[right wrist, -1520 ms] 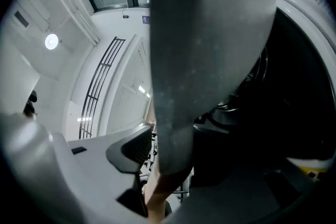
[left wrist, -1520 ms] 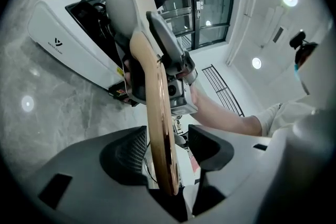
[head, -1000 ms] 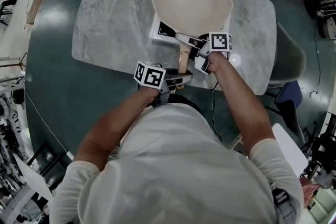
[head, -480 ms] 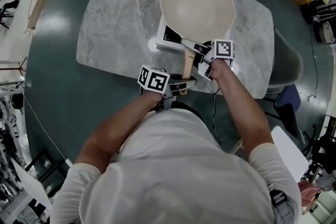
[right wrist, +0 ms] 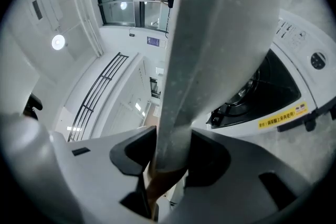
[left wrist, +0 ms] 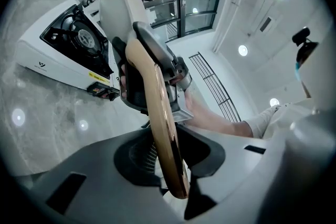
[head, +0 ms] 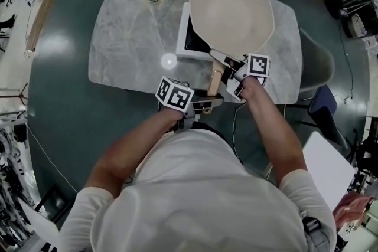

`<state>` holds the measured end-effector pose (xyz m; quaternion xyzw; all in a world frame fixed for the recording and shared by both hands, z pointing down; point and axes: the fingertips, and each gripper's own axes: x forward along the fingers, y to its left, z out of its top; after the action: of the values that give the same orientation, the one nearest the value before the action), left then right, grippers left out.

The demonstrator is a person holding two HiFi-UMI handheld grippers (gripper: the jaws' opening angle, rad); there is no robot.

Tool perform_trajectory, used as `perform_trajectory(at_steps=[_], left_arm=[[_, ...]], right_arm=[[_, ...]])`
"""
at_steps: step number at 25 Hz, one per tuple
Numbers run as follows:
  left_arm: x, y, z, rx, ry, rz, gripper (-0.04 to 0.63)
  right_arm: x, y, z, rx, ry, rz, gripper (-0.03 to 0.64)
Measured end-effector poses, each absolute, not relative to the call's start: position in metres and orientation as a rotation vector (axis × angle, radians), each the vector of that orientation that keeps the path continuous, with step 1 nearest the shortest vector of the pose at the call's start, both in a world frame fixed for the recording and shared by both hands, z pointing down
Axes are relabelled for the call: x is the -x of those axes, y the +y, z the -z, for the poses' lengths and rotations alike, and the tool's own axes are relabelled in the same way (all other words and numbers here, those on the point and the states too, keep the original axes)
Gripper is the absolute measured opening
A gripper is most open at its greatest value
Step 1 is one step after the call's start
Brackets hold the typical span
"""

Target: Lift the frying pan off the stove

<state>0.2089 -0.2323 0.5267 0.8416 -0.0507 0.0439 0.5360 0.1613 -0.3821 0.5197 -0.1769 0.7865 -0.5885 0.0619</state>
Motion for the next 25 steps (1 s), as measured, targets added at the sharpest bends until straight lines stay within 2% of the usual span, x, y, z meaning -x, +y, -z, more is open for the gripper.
perform_trajectory(at_steps=[25], left_arm=[[-0.172,-0.07,-0.473,-2.049,0.312,-0.314,0.11]], right_arm=[[-0.194,-0.226,-0.468,0.919,2.103,1.542,0.168]])
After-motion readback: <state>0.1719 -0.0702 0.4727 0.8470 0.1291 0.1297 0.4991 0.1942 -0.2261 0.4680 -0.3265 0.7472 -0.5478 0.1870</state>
